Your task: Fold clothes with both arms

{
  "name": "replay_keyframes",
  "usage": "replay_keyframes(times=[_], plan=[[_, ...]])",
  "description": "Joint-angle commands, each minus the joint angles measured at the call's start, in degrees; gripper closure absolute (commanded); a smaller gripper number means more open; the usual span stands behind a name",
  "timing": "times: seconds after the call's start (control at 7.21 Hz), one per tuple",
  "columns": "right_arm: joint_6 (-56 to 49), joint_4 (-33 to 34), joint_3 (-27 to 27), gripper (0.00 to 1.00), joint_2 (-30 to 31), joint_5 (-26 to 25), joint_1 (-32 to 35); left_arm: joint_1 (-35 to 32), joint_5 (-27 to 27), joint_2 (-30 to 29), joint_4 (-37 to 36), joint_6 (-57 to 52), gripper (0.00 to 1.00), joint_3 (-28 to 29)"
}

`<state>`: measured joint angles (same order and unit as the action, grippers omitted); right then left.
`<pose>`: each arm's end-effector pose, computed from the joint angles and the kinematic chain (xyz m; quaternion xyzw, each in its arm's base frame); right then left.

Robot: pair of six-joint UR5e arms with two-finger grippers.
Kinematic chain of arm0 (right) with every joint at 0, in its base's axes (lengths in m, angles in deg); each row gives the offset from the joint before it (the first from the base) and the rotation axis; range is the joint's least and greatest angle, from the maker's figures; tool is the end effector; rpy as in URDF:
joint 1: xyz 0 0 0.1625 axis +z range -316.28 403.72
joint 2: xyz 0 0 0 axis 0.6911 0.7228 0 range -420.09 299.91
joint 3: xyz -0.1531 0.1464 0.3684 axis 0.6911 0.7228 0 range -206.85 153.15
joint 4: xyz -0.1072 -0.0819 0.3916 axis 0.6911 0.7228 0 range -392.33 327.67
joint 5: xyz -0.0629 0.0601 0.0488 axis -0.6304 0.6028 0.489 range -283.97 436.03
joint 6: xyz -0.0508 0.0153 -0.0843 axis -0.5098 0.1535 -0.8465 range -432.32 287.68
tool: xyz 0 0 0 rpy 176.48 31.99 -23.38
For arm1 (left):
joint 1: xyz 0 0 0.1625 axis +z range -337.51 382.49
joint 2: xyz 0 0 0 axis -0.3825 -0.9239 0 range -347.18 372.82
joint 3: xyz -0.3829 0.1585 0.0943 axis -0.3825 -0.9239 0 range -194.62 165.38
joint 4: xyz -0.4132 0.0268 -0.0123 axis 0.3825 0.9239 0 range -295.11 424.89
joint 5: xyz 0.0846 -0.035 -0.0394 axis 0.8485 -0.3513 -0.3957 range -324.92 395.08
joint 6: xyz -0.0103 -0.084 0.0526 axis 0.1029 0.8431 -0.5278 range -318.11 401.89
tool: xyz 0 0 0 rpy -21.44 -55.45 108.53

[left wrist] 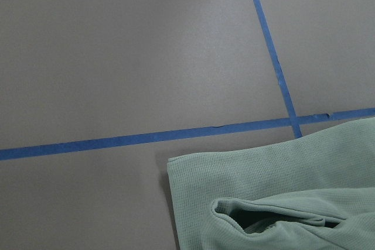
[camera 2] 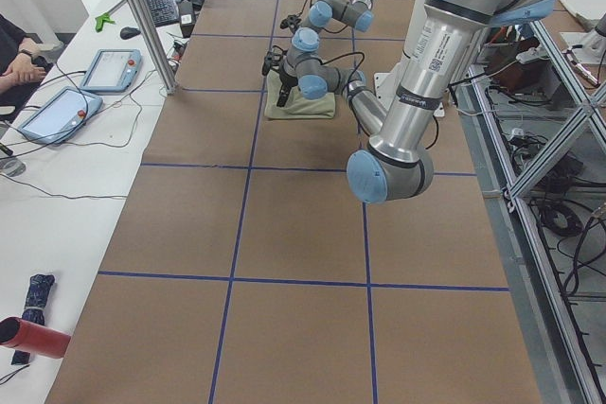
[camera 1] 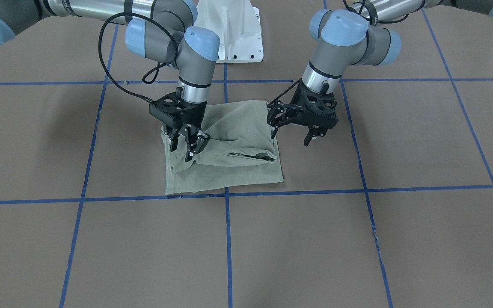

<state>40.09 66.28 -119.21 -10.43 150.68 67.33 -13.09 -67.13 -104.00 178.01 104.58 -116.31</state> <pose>-0.5772 -0.4266 0.2442 0.1308 -0.2890 0.4064 0.8568 0.4485 -0.4588 0.2562 0.1878 0.4823 -0.0072 0.8556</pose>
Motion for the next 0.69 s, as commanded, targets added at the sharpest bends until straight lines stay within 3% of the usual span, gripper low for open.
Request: replay_keyframes(times=[0.0, 0.14, 0.55], plan=[[0.3, 0.0, 0.7, 0.54, 0.4, -1.3, -1.0, 0.0, 0.0, 0.0, 0.0, 0.0, 0.00, 0.0], [0.4, 0.0, 0.7, 0.98, 0.2, -1.3, -1.0, 0.0, 0.0, 0.0, 0.0, 0.1, 0.00, -0.1], [-1.2, 0.0, 0.7, 1.00, -0.6, -1.3, 1.6, 0.0, 0.0, 0.1, 0.1, 0.2, 0.00, -0.1]])
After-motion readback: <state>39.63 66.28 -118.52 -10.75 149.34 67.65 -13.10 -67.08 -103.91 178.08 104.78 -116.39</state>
